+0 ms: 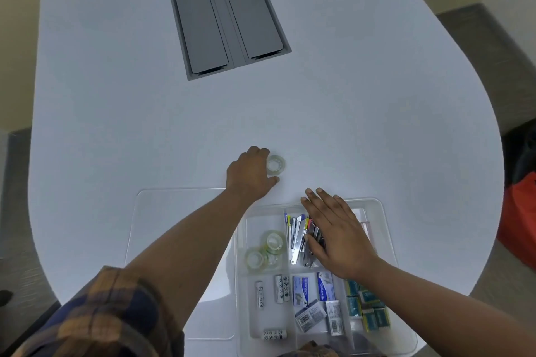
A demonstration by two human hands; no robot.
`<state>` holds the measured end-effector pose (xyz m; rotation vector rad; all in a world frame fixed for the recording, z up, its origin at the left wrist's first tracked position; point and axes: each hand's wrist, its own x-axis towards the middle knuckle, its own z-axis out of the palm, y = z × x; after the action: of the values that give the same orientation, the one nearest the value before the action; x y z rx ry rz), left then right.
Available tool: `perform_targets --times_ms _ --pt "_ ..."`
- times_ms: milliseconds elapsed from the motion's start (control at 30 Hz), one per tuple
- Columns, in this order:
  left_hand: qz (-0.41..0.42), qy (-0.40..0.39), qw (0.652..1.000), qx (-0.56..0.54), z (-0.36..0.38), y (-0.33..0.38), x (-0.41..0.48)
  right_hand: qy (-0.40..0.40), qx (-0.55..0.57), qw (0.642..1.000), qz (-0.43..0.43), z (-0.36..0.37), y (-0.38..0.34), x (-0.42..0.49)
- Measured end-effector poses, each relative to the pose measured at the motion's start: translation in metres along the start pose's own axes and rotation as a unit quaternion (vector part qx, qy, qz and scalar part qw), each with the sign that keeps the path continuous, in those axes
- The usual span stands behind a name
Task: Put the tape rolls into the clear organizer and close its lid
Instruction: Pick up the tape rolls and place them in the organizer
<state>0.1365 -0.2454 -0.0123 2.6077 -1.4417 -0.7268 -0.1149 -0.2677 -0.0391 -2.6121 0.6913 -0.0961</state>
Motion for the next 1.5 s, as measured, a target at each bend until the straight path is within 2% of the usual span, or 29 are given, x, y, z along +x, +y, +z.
perform_targets --times_ms 167,367,567,767,867,1033,1267,1500 --pt "0.031 0.011 0.999 0.027 0.006 0.004 0.006 0.000 0.001 1.000 -0.001 0.001 0.001 0.000" --pt "0.010 0.003 0.996 0.090 0.004 0.002 0.009 -0.004 -0.009 1.000 0.000 0.000 0.000 0.000" --pt "-0.035 -0.012 0.999 -0.016 -0.012 -0.006 -0.012 0.001 -0.009 1.000 0.000 0.000 -0.001 0.000" --pt "0.005 0.092 0.991 -0.092 -0.032 -0.008 -0.069 0.001 -0.019 1.000 -0.002 0.000 -0.001 0.000" --pt "0.008 0.106 0.988 -0.107 -0.029 -0.008 -0.107 -0.004 -0.028 1.000 -0.001 -0.002 -0.003 0.000" --pt "0.013 0.089 0.993 -0.079 0.000 -0.016 -0.154 -0.009 -0.037 0.999 0.002 -0.006 -0.007 -0.002" --pt "0.009 0.030 1.000 0.001 0.033 -0.019 -0.163 -0.039 -0.021 0.999 0.012 -0.005 -0.018 -0.035" --pt "0.000 0.045 0.996 0.075 0.049 -0.013 -0.160 -0.046 -0.039 0.992 0.107 0.001 -0.030 -0.074"
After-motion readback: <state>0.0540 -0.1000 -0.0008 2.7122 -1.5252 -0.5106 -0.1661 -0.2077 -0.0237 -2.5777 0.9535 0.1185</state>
